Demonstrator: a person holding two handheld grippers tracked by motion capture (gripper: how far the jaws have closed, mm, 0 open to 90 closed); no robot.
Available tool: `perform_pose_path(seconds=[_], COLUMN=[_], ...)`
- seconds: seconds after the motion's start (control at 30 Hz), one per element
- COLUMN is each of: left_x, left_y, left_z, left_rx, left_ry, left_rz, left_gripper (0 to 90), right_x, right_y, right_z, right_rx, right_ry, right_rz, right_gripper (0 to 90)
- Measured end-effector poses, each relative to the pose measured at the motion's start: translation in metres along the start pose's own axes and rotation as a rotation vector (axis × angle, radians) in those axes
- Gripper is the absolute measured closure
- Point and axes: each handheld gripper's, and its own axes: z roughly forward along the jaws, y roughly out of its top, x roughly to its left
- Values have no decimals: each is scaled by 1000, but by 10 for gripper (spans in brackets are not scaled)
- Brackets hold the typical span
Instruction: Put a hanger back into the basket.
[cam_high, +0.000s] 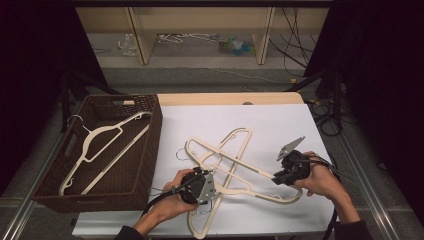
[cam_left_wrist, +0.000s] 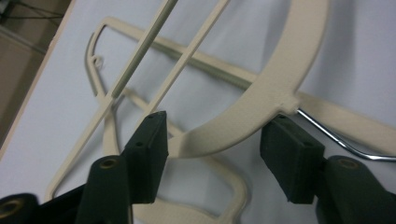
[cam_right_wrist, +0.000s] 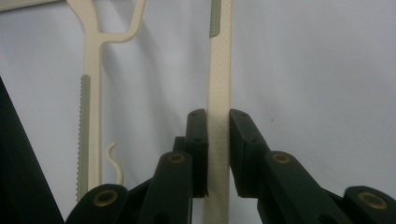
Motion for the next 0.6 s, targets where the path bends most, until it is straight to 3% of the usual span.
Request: perform_pose_path(seconds=[0.27,0.37,0.47,0.6], left_x=[1,0,1,4], left_y=[7,7,9,13], left_z=[1,1,-2,-8], left_rx=[-16,-35,-45,-67], left_ry=[-70,-98,-103,-103], left_rz=[136,156,209,249], left_gripper=[501,570,620,670], right_x=[-6,-7,-8,-9], right_y=[-6,-8,-9,-10], right_z=[4,5,7,8], right_rx=[0,1,0,3], right_ry=[26,34,40,49], right_rz=[6,1,7,0], right_gripper=[795,796,795,794])
